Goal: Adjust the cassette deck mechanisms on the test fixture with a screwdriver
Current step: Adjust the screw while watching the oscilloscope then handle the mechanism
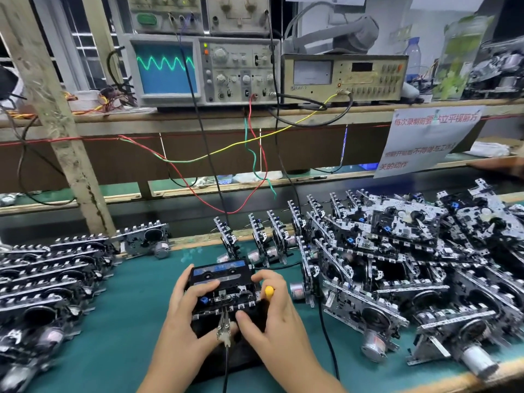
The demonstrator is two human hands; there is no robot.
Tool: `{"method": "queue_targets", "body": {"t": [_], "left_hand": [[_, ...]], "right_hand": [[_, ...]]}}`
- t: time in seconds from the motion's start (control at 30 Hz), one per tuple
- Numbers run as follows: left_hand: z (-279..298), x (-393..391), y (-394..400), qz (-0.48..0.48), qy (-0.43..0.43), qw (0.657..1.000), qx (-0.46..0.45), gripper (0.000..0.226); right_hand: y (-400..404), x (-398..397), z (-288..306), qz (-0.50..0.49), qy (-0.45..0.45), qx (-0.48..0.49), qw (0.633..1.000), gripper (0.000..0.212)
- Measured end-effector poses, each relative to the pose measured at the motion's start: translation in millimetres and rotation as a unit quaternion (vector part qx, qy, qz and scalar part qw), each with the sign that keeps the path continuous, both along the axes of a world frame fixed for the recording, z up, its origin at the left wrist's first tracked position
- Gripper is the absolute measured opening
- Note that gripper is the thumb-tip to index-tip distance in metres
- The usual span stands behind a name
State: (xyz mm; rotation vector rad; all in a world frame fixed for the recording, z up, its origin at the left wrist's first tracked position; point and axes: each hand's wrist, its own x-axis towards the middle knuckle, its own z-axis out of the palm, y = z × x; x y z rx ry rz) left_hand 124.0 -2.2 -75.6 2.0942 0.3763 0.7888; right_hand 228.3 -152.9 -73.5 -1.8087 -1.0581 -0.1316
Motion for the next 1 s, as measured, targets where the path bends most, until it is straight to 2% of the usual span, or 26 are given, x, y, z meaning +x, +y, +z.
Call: {"method": "queue_targets", "body": {"t": [0.17, 0.3, 0.37, 0.43, 0.53, 0.6, 0.67, 0.73, 0.8, 0.9, 0.93, 1.0], "left_hand": [[17, -17, 18, -0.098, 0.100, 0.990, 0.012, 0.066], [31, -15, 23, -0.074, 0.104, 0.992, 0.010, 0.043], [43, -3, 24, -0.045, 0.095, 0.993, 0.061, 0.034], [61, 13, 26, -0.020, 0.131, 0.983, 0.124, 0.028], [92, 30, 37, -0.012, 0.229, 0.952, 0.203, 0.035], [104, 35, 44, -0.037, 0.249, 0.933, 0.256, 0.043], [105, 36, 46, -0.043, 0.230, 0.918, 0.320, 0.047], [96, 32, 47, -0.028, 0.151, 0.915, 0.373, 0.047], [85, 24, 50, 0.007, 0.054, 0.934, 0.354, 0.043], [67, -1, 66, 0.153, -0.038, 0.970, 0.183, 0.034], [59, -11, 72, 0.203, -0.016, 0.968, 0.147, 0.037], [37, -31, 78, 0.259, 0.093, 0.953, 0.123, 0.043]], "right_hand": [[1, 4, 10, -0.002, 0.038, -0.007, 0.999, 0.049], [2, 7, 14, 0.007, 0.065, -0.029, 0.997, 0.048], [-1, 8, 14, 0.023, 0.076, -0.042, 0.996, 0.054], [-2, 8, 16, 0.025, 0.088, -0.050, 0.995, 0.063], [-3, 6, 19, 0.017, 0.077, -0.060, 0.995, 0.069], [-5, 4, 21, 0.005, 0.038, -0.059, 0.998, 0.067], [-6, 4, 22, -0.002, -0.003, -0.051, 0.999, 0.058], [-6, 5, 23, -0.007, -0.026, -0.037, 0.999, 0.051], [-5, 6, 25, -0.005, -0.040, -0.026, 0.999, 0.050], [-3, 3, 29, 0.029, -0.071, -0.035, 0.996, 0.051], [-3, 3, 31, 0.043, -0.089, -0.042, 0.994, 0.051], [-1, 3, 33, 0.063, -0.113, -0.063, 0.990, 0.052]]}}
